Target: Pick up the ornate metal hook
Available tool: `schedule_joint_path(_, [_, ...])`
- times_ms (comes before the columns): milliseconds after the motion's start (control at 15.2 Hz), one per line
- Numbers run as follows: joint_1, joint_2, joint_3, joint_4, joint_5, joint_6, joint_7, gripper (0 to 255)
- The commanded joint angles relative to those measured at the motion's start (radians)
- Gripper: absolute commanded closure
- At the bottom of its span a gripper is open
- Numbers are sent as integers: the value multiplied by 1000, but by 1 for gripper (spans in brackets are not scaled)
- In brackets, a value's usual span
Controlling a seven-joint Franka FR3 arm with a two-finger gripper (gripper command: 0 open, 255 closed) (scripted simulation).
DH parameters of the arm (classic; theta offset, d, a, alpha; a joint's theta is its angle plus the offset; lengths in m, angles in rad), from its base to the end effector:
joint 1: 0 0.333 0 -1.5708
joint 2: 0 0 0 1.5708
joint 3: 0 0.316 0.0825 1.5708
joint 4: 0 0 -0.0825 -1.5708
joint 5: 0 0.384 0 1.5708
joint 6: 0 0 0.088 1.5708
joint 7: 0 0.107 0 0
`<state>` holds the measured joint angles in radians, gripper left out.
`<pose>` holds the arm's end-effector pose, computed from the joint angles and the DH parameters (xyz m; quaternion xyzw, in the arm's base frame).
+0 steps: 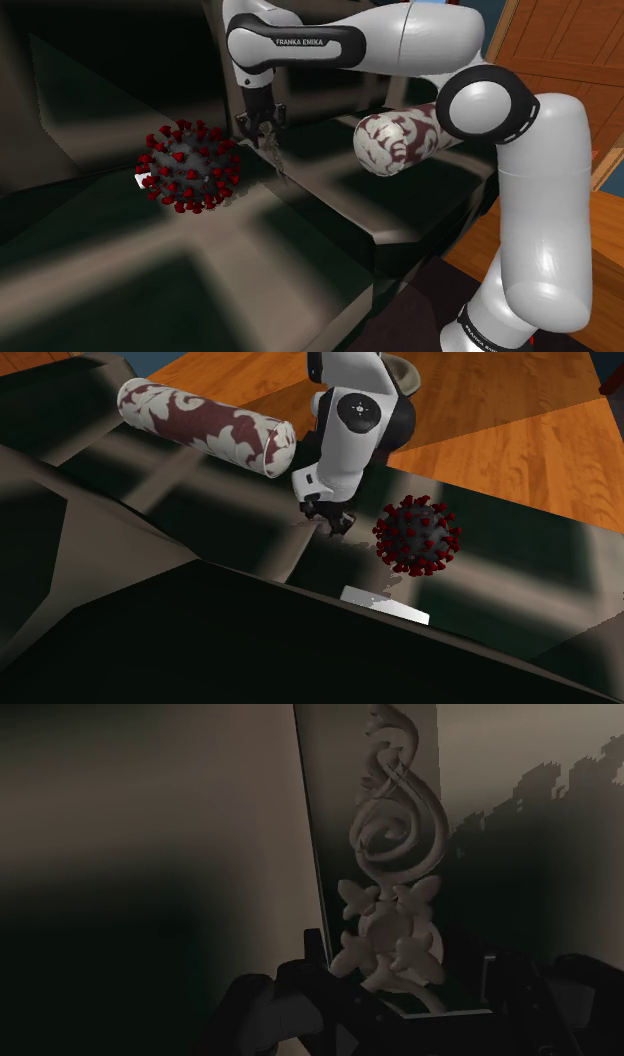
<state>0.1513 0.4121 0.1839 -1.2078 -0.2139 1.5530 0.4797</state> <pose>0.6474 0.1739 0.5448 0.9941 -0.0770 -0.0004 0.0764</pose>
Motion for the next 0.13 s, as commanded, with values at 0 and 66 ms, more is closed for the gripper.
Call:
schedule_joint_path(0, [3, 9, 0, 30, -1, -21, -3, 255])
schedule_joint_path(66, [3, 9, 0, 30, -1, -21, -3, 255])
